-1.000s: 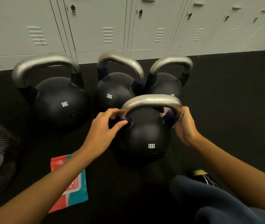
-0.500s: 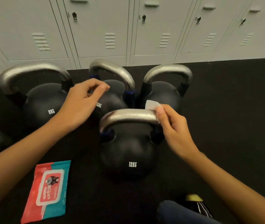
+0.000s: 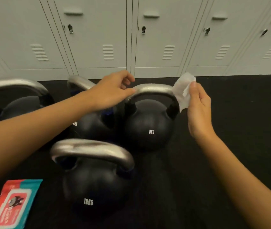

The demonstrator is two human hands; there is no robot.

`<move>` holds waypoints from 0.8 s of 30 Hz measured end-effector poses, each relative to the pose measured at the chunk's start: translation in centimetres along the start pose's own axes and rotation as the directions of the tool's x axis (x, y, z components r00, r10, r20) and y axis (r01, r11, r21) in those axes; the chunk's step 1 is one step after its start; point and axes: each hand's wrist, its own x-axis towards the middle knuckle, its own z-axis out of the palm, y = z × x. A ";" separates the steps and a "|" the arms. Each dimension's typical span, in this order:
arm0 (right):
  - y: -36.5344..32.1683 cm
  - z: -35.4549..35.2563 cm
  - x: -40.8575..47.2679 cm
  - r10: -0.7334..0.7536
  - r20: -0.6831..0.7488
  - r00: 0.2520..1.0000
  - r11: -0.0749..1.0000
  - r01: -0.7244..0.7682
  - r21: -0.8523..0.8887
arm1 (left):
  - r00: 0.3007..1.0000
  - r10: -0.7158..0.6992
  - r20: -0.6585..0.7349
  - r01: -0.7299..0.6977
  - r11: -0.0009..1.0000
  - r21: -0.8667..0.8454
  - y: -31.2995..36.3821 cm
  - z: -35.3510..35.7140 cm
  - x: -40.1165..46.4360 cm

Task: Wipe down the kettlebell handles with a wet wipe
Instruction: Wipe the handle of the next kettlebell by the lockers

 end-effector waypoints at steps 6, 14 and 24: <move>3.0 -1.6 3.7 0.150 -0.088 0.985 0.988 -0.145 0.059 | 0.962 -0.264 0.068 0.262 0.964 0.035 0.2 1.4 3.2; 7.4 -0.2 3.2 0.268 0.058 0.962 0.956 -0.273 0.105 | 0.886 -0.439 0.150 0.448 0.893 -0.031 -1.3 3.6 3.6; 10.6 0.2 2.2 0.426 0.155 0.891 0.859 -0.452 0.238 | 0.872 -0.471 0.136 0.487 0.863 -0.135 -2.3 3.9 3.9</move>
